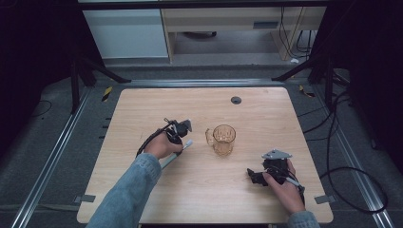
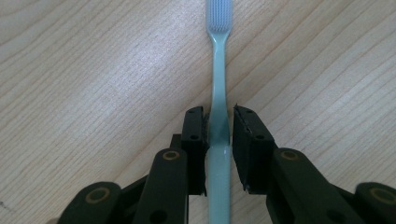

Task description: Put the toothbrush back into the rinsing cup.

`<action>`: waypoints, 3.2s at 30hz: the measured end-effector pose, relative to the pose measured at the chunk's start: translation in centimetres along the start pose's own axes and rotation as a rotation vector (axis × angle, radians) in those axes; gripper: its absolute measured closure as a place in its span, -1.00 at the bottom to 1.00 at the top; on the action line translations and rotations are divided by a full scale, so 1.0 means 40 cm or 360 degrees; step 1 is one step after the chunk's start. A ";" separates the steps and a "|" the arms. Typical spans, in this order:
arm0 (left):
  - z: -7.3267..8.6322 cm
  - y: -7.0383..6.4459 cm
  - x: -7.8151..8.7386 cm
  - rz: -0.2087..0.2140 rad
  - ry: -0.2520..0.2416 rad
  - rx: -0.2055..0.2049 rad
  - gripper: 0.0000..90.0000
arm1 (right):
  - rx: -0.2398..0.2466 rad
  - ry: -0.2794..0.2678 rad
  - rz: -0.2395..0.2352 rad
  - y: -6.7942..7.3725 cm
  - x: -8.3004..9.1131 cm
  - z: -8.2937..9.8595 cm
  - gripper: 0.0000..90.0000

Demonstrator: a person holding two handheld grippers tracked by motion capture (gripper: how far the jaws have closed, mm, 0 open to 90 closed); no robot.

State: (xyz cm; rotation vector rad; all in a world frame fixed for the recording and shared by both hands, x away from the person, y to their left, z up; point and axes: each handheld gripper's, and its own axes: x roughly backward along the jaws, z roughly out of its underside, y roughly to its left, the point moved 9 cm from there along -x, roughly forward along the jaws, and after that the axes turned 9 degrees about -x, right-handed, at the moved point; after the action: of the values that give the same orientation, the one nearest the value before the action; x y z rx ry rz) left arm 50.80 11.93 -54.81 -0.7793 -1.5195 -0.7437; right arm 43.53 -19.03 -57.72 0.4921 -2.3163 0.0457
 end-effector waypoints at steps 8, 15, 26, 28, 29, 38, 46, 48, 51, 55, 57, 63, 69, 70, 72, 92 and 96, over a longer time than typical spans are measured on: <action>-0.001 -0.002 -0.007 -0.0010 0.0020 -0.0015 0.67 | -0.0001 -0.0001 -0.0002 0.000 0.000 0.000 -0.98; -0.003 0.000 -0.010 -0.0008 0.0020 -0.0021 0.70 | 0.0000 -0.0002 -0.0001 0.000 0.000 0.000 -0.99; 0.004 0.003 -0.008 -0.0012 -0.0049 0.0025 0.75 | 0.0001 0.0001 0.0000 0.000 0.000 0.000 -0.99; 0.006 0.004 -0.004 -0.0013 -0.0051 0.0024 0.75 | 0.0002 0.0001 0.0000 0.000 0.000 0.000 -0.99; 0.006 0.007 0.005 -0.0017 -0.0082 0.0035 0.75 | 0.0001 0.0001 0.0000 0.000 0.000 0.000 -0.99; 0.008 -0.002 0.023 -0.0039 -0.0125 0.0014 0.75 | 0.0000 -0.0001 -0.0003 0.000 0.000 0.000 -0.99; 0.011 -0.007 0.055 -0.0071 -0.0174 -0.0011 0.75 | 0.0001 0.0000 0.0000 0.000 0.000 0.000 -0.99; 0.008 -0.011 0.062 -0.0088 -0.0171 -0.0038 0.75 | 0.0002 0.0001 0.0000 0.000 0.000 0.000 -0.98; -0.008 -0.014 0.083 -0.0092 -0.0239 -0.0051 0.75 | 0.0015 -0.0005 0.0002 -0.001 -0.001 0.000 -0.99; -0.024 -0.013 0.095 -0.0077 -0.0307 -0.0042 0.75 | 0.0001 0.0000 -0.0001 0.000 0.000 0.000 -0.99; -0.029 -0.013 0.098 -0.0074 -0.0331 -0.0036 0.75 | 0.0003 -0.0001 -0.0001 0.000 0.000 0.000 -0.99; -0.056 -0.006 0.139 -0.0085 -0.0468 -0.0011 0.75 | -0.0006 -0.0001 0.0010 0.001 0.000 0.000 -0.99; -0.077 -0.015 0.183 -0.0085 -0.0582 -0.0022 0.75 | -0.0006 -0.0001 0.0009 0.002 0.000 0.000 -0.99; -0.085 -0.019 0.195 -0.0095 -0.0617 -0.0012 0.75 | -0.0005 -0.0001 0.0009 0.002 0.000 0.001 -0.99; -0.094 -0.023 0.208 -0.0107 -0.0663 -0.0007 0.75 | 0.0001 0.0000 0.0005 0.001 0.001 0.002 -0.99; -0.153 -0.055 0.317 -0.0396 -0.1150 0.0139 0.75 | 0.0008 0.0001 0.0003 0.001 0.001 0.002 -0.99; -0.153 -0.051 0.341 -0.0464 -0.1249 0.0184 0.75 | 0.0004 0.0002 0.0002 0.002 0.002 0.002 -0.99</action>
State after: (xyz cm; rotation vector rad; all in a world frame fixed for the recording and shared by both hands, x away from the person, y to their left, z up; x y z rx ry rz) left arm 51.74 6.55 -40.76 -0.8147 -2.3998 -0.5714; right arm 43.39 -19.00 -57.73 0.4919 -2.3153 0.0497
